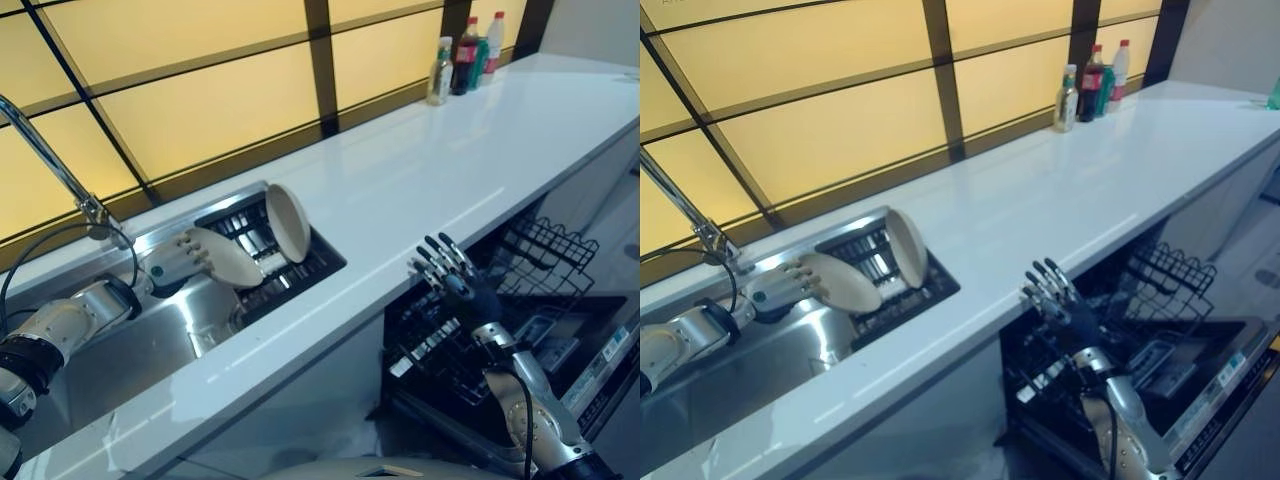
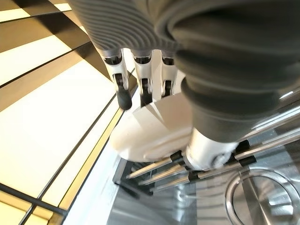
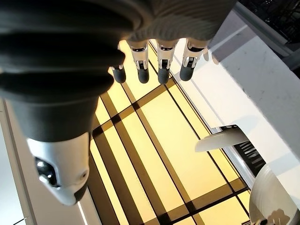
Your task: Pick up plates and place into dishwasher.
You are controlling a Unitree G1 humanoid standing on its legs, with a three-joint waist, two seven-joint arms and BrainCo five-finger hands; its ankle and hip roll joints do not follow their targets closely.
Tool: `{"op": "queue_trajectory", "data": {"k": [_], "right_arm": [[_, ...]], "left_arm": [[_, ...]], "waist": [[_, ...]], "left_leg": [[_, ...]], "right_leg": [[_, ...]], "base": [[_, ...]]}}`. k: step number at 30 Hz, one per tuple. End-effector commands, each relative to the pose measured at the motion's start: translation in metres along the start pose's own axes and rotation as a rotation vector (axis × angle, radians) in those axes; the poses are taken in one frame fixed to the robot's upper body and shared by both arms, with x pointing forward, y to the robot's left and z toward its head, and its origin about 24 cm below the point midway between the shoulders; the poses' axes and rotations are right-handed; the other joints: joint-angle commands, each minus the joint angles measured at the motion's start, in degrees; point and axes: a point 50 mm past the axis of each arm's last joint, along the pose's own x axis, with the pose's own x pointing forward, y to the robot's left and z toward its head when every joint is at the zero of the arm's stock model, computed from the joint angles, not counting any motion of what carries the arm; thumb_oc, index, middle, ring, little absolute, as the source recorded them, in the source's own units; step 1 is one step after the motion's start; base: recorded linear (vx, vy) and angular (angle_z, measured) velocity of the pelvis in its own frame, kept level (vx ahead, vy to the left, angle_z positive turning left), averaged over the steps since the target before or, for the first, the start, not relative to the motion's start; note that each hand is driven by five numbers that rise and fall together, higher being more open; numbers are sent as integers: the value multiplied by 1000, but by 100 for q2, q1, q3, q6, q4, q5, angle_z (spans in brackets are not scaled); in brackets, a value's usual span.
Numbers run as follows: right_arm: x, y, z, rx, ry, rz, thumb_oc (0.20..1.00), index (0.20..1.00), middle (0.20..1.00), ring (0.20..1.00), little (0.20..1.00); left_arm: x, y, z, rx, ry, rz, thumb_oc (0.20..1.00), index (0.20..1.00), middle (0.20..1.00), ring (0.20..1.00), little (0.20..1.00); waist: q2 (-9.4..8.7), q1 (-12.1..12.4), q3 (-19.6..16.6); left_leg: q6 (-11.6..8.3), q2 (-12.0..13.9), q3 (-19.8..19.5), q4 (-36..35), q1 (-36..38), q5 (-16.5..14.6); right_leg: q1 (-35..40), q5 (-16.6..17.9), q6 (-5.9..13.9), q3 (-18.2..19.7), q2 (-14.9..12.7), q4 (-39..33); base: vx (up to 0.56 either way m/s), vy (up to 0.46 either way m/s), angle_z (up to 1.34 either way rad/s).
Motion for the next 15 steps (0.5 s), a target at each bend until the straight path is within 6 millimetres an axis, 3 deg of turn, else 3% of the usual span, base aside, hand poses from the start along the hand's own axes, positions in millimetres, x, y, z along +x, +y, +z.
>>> {"op": "queue_trajectory", "data": {"k": [1, 15], "right_arm": [[9, 17, 15, 11, -70, 97, 1000, 1000, 1000, 1000, 1000], [8, 18, 14, 11, -62, 104, 1000, 1000, 1000, 1000, 1000]], "left_arm": [[-7, -2, -32, 42, 159, -13, 200, 200, 200, 200, 200], [-10, -4, -30, 12, 186, 32, 200, 200, 200, 200, 200]], "waist": [[-215, -58, 12], [-233, -43, 6]], "left_leg": [[254, -91, 6, 74, -128, -268], [240, -76, -10, 82, -121, -246]], "right_leg": [[-305, 144, 628, -127, -247, 6], [-262, 151, 622, -137, -246, -30]], "base": [[16, -3, -4], [2, 0, -1]]}}
